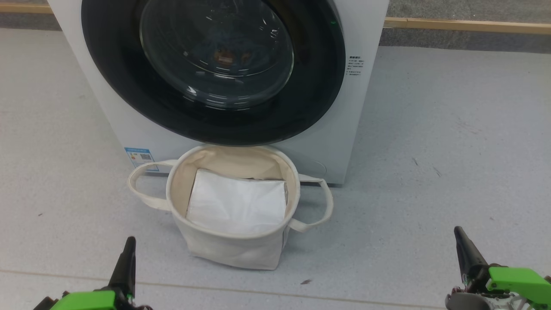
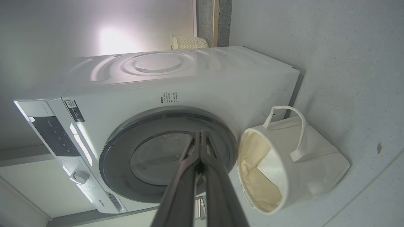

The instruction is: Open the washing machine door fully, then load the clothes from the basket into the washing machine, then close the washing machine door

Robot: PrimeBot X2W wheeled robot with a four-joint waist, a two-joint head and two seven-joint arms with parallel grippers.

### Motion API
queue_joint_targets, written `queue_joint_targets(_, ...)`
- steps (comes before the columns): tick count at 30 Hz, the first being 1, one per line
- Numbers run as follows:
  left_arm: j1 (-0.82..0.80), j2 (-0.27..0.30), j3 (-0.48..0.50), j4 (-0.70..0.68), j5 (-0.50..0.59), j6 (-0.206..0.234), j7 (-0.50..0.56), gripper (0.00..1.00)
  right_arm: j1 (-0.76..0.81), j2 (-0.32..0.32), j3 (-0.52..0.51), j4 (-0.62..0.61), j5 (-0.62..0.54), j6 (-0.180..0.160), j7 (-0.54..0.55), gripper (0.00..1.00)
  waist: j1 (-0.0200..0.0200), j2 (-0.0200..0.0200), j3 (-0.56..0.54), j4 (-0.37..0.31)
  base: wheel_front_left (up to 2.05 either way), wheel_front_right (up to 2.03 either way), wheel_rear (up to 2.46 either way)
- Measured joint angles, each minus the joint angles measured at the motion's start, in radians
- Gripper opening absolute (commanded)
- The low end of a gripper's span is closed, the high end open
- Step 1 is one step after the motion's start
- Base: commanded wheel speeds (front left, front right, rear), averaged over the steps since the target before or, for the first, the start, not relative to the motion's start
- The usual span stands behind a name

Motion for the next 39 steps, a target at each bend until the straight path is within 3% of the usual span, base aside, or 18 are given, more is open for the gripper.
queue_joint_targets(39,0.000,0.000,0.000,0.000,0.000,0.000,0.000,0.00,0.000,0.000,-0.001,0.000,0.000,0.000,0.000,0.00,0.0000,0.0000,0.000,0.000,0.00,0.00,0.00)
